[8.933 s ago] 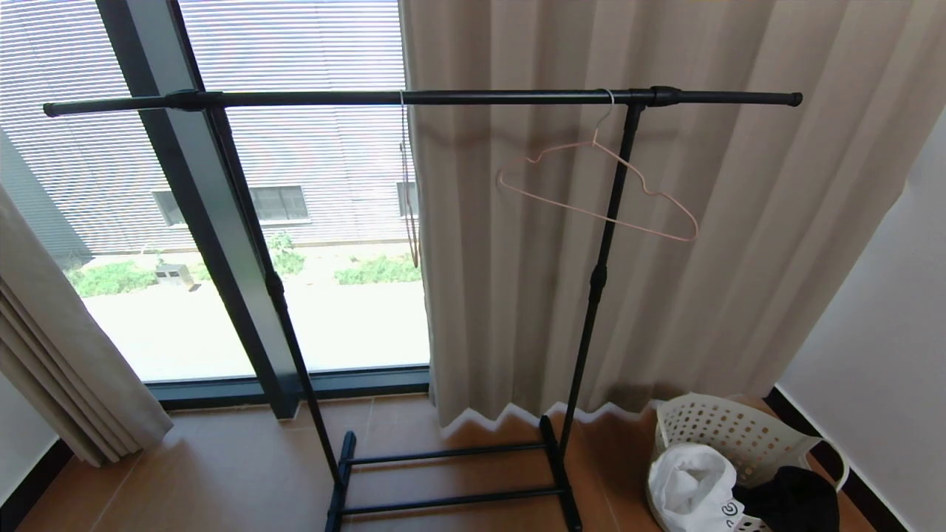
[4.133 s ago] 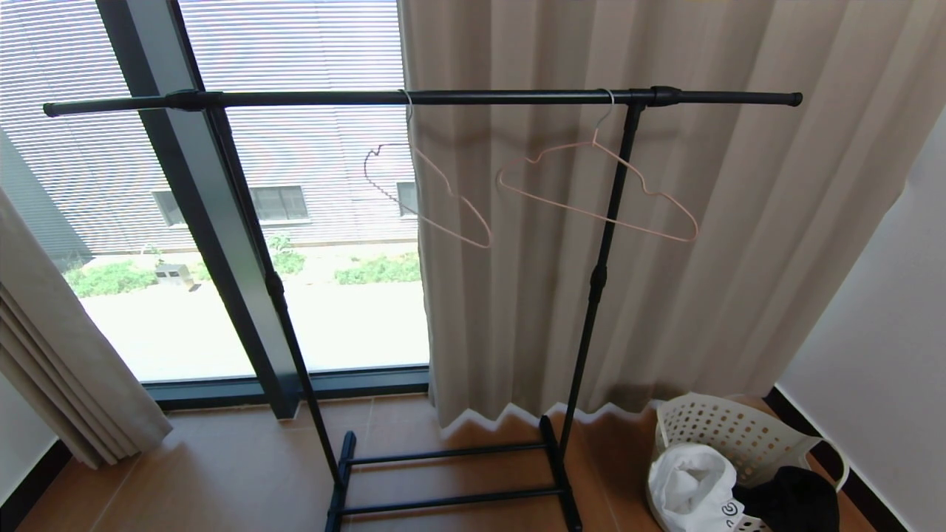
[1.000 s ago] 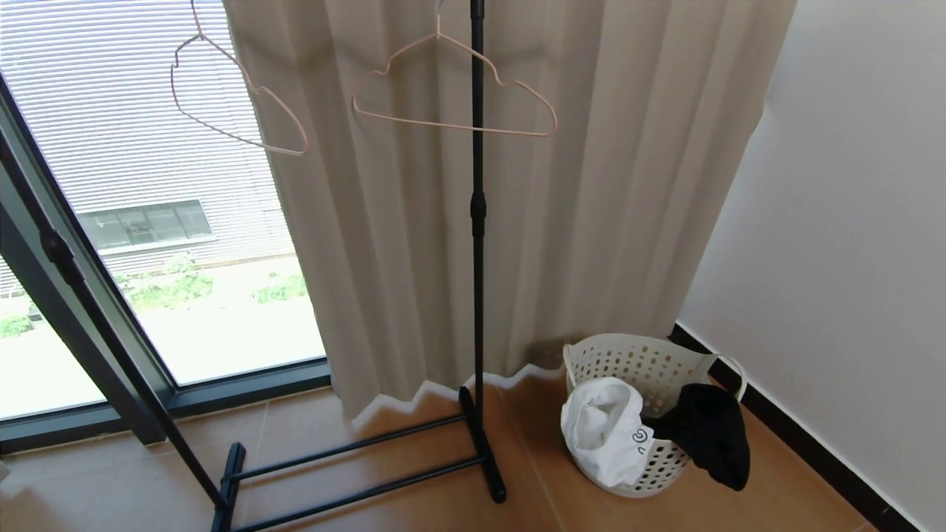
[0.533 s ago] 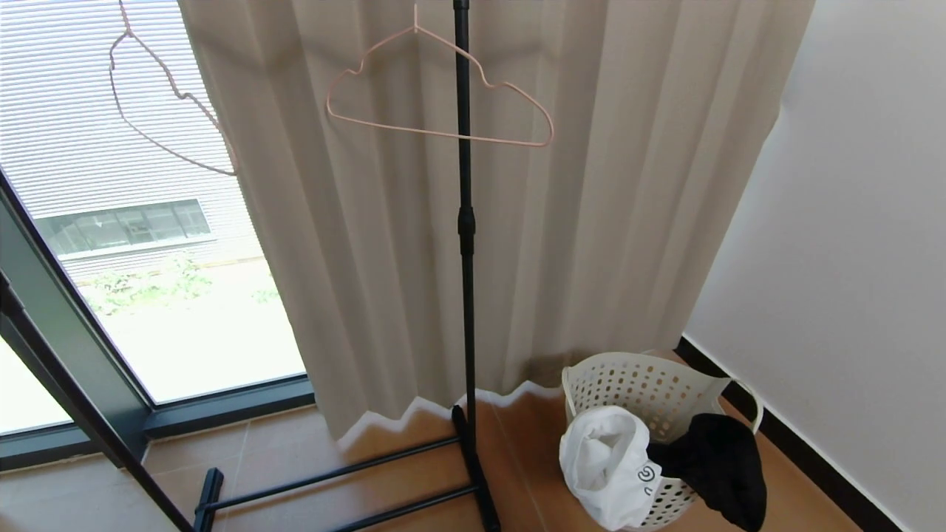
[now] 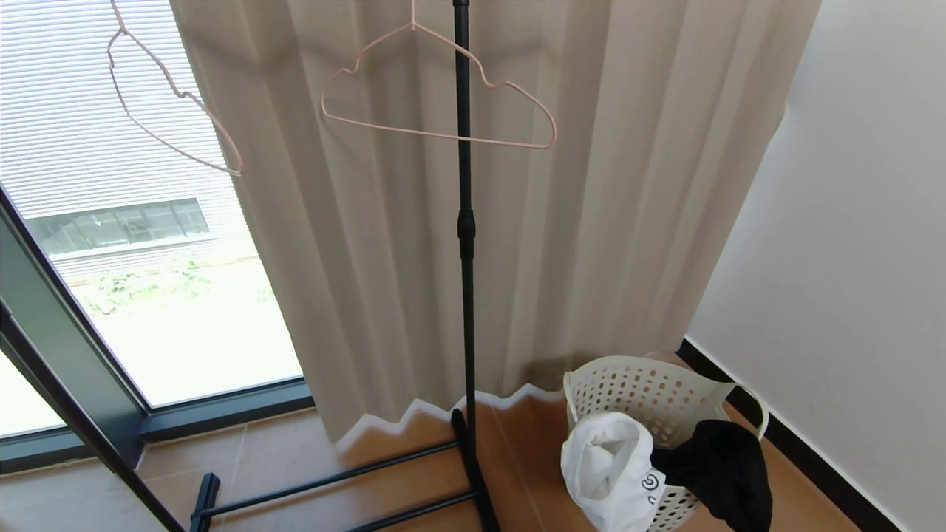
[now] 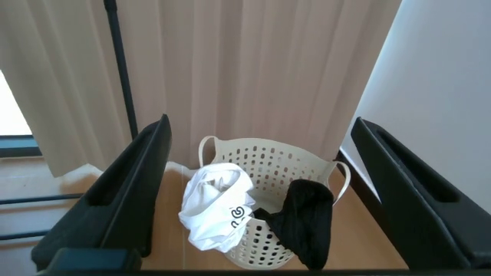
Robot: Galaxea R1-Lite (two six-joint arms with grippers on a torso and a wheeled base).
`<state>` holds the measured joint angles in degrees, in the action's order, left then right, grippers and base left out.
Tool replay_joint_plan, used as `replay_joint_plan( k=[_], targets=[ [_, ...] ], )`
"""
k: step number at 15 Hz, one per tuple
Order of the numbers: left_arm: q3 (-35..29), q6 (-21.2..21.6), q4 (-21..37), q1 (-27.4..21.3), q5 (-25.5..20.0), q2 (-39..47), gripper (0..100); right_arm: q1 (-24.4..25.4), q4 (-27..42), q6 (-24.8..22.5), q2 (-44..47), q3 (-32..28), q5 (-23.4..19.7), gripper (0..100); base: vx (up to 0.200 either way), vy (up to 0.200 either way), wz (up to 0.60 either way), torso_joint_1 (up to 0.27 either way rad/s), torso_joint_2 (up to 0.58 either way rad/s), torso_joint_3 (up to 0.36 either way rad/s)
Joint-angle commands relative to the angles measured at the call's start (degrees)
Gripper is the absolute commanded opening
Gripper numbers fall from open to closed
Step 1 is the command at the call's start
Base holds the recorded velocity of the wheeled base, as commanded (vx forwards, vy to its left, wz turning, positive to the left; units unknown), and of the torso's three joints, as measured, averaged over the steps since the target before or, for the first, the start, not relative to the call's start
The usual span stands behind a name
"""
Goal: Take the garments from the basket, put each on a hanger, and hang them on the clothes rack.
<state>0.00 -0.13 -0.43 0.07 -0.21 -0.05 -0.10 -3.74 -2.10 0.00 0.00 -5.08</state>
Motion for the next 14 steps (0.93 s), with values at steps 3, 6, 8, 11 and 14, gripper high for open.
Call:
replay_joint_plan(
  k=[3,6,8,11,14],
  targets=[
    [0.0,-0.04,-0.01,0.01,-0.06,0.05,100,0.01,-0.04,-0.01,0.0,0.0,-0.01,100,0.0,0.0,0.0,0.0,0.0,0.0],
    [0.0,-0.04,-0.01,0.01,-0.06,0.05,100,0.01,-0.04,-0.01,0.0,0.0,-0.01,100,0.0,0.0,0.0,0.002,0.0,-0.129],
    [0.0,-0.04,-0.01,0.01,-0.06,0.05,100,0.01,-0.04,-0.01,0.0,0.0,-0.01,100,0.0,0.0,0.0,0.002,0.0,-0.178],
    [0.0,0.05,0.08,0.01,-0.06,0.05,100,0.01,-0.04,-0.01,0.0,0.0,-0.01,100,0.0,0.0,0.0,-0.002,0.0,-0.196],
    [0.0,-0.04,0.08,0.01,-0.06,0.05,100,0.01,-0.04,-0.01,0.0,0.0,-0.01,100,0.0,0.0,0.0,0.004,0.01,-0.199]
  ],
)
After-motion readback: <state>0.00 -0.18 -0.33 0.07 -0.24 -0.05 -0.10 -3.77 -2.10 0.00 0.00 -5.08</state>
